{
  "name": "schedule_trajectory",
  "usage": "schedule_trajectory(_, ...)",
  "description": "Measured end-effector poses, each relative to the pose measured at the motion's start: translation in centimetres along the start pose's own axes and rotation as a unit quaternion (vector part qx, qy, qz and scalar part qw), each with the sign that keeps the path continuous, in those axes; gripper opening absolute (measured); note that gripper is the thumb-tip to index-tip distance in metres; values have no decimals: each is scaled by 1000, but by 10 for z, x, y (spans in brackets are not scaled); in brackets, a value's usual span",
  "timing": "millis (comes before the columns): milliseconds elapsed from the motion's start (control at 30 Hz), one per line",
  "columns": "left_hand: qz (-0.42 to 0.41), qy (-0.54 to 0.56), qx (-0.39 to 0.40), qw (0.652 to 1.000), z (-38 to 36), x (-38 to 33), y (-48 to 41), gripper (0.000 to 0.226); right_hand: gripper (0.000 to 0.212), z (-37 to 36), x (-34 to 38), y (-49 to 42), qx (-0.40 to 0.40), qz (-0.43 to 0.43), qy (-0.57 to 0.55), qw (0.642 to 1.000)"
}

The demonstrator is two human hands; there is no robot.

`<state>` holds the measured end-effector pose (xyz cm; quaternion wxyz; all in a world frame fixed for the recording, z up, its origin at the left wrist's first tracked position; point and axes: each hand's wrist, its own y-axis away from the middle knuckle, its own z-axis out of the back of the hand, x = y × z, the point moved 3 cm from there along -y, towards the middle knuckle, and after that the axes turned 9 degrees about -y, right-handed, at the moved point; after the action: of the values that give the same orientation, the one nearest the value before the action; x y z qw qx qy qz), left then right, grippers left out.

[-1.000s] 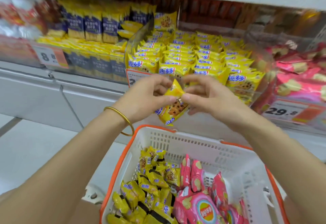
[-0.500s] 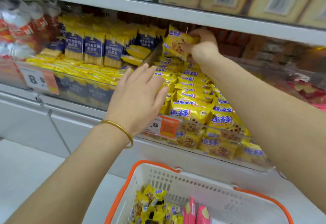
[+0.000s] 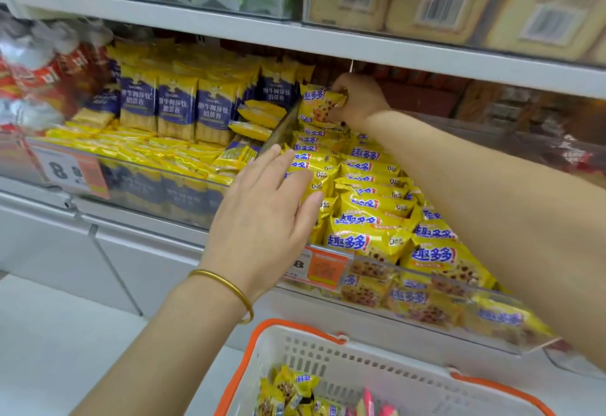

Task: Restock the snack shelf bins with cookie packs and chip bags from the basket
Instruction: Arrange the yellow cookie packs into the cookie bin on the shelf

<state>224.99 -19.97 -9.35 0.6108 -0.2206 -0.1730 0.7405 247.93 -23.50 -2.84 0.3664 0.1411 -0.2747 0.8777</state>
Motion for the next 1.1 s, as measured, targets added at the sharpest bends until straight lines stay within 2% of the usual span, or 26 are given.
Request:
schedule_trajectory(100,-2,1,-4,1000,2,-1,3,54,58,5,-1,7,8,-23,17,1000)
schedule_trajectory(167,-8,-5,-18,1000,6,-5,6,50,60,15,3,19,8,-47,36,998)
schedule_trajectory(233,-30,-20,-52,998,15,-14,14,42,52,31,14,44,11,-39,36,999)
schedule_trajectory(333,-93,-49,-131,986,27,-33,39,30,38,63,38,113,4,24,-5,1000)
schedule_trajectory(400,-145,-65,-145,977,30,-44,62,26,27,76,52,173,20,57,-40,997)
schedule_trajectory(467,-172,-71,-91,978,25,-49,81,23,17,77,56,231,78,71,-106,989)
schedule_trajectory(567,-163,-81,65,981,1,-44,112,26,12,38,31,299,187,0,-191,964)
schedule_trajectory(667,-157,-111,226,955,-23,-36,145,39,14,-42,-21,339,276,-113,-156,942)
schedule_trajectory(733,-139,-129,298,935,-29,-33,156,47,20,-103,-54,360,338,-170,-131,916)
schedule_trajectory(800,-115,-132,314,933,-30,-36,153,55,29,-151,-73,375,370,-226,-136,891)
schedule_trajectory(900,-123,-180,330,919,-36,-34,142,42,43,-205,-79,377,346,-276,-164,882)
schedule_trajectory(967,-119,-184,337,916,-36,-34,132,39,40,-231,-75,369,327,-298,-158,883)
schedule_trajectory(1033,-112,-181,334,918,-37,-28,125,39,26,-255,-75,364,326,-330,-144,874)
schedule_trajectory(1100,-107,-177,333,920,-41,-23,122,38,34,-272,-78,362,316,-354,-122,872)
